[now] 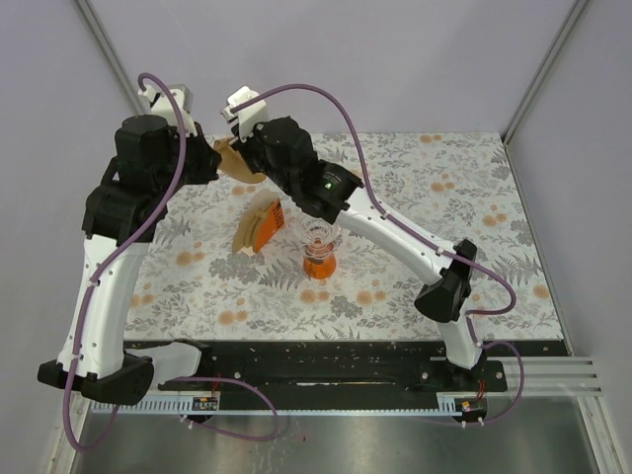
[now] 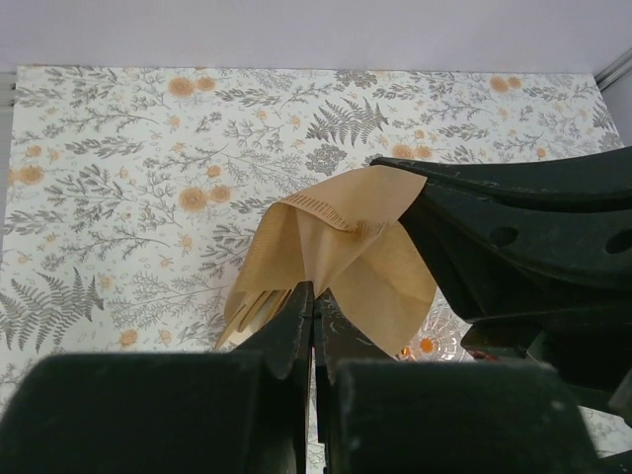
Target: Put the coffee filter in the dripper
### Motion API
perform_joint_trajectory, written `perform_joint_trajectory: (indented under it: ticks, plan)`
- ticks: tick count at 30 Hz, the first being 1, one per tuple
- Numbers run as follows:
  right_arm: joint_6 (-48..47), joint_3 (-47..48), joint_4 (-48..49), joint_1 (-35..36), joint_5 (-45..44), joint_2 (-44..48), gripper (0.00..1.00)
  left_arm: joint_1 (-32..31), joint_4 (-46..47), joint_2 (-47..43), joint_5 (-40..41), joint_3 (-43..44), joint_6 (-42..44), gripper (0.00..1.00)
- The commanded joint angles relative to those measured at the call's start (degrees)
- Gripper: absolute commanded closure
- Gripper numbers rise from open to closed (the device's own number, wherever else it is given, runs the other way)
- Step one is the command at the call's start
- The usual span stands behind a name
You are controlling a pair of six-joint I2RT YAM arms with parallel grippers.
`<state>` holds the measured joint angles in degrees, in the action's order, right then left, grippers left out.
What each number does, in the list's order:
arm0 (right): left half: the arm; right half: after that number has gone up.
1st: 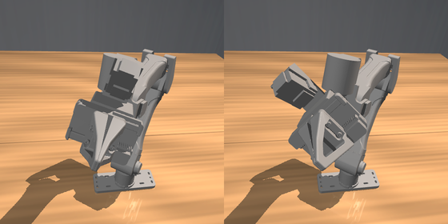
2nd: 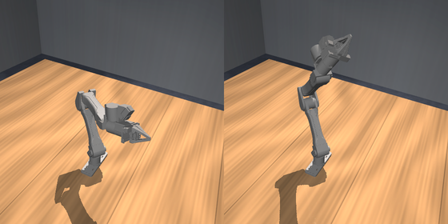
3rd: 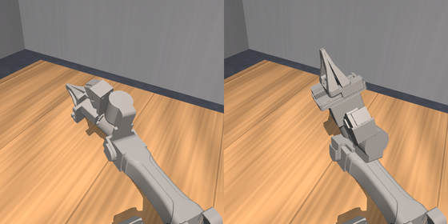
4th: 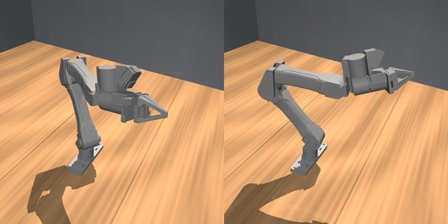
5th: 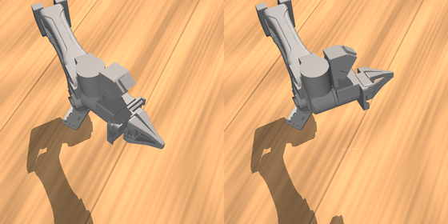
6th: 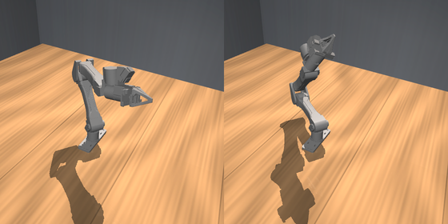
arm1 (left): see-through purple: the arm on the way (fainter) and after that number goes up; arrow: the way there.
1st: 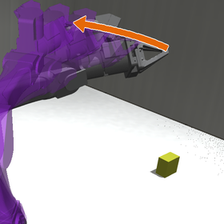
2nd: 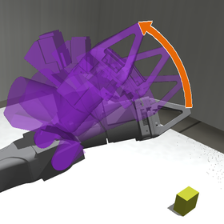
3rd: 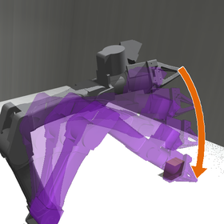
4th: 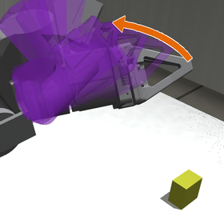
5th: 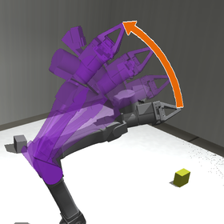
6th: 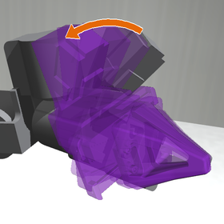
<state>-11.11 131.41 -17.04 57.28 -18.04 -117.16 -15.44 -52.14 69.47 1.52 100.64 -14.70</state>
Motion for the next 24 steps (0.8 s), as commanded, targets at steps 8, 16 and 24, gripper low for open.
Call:
perform_joint_trajectory:
  ticks: [8, 16, 24]
  plan:
    - [-2.1, 0.3, -0.1, -1.8, -6.5, 3.4, 1.0, 0.2, 5.4, -1.5, -11.1, -1.1, 7.7, 0.07]
    - [5.7, -0.2, -0.4, -3.6, -3.3, 4.8, 1.0, 0.6, 15.1, -0.9, -12.6, -7.7, 14.3, 0.01]
    - [15.6, 0.2, -0.4, -5.7, -0.9, 5.7, 1.0, 1.4, 23.1, -1.4, -17.4, -10.5, 17.7, 0.03]
